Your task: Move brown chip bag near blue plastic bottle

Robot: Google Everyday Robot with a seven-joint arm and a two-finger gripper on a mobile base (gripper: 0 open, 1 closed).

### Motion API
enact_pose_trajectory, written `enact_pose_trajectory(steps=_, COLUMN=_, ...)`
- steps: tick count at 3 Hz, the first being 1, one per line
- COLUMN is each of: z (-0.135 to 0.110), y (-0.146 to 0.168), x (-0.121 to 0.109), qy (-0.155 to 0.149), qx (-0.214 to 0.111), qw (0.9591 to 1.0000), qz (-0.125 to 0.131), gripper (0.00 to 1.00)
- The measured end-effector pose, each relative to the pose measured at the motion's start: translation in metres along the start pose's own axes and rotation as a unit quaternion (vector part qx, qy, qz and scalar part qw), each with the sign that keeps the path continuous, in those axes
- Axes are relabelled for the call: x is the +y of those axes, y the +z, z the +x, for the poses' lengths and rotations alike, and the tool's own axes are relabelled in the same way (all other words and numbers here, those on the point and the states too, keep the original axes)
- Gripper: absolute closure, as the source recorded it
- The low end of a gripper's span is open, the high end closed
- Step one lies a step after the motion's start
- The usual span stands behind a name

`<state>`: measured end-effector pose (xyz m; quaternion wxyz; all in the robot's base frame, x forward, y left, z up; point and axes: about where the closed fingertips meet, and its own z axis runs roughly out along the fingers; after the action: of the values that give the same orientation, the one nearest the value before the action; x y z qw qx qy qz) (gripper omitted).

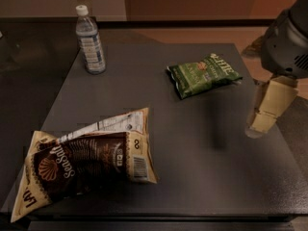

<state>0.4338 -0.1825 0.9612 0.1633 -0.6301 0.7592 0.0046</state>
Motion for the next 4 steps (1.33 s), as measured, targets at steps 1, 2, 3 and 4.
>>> enact_pose_trajectory(steps=1, z=-0.026, y=0.026, x=0.020, qy=-0.028, qx=-0.026, qw=0.9987, qz=-0.036, gripper=0.00)
enact_pose_trajectory(steps=2, z=-0.061, y=0.053, x=0.046, qy=-0.057, qx=-0.049, qw=0.9942, qz=-0.076, gripper=0.00)
enact_pose_trajectory(steps=3, z=-0.102, y=0.077, x=0.072, qy=-0.080, qx=-0.070, qw=0.9879, qz=-0.113, gripper=0.00)
enact_pose_trajectory(steps=4, z=-0.138, y=0.092, x=0.092, qy=-0.095, qx=-0.080, qw=0.9825, qz=-0.139, gripper=0.00)
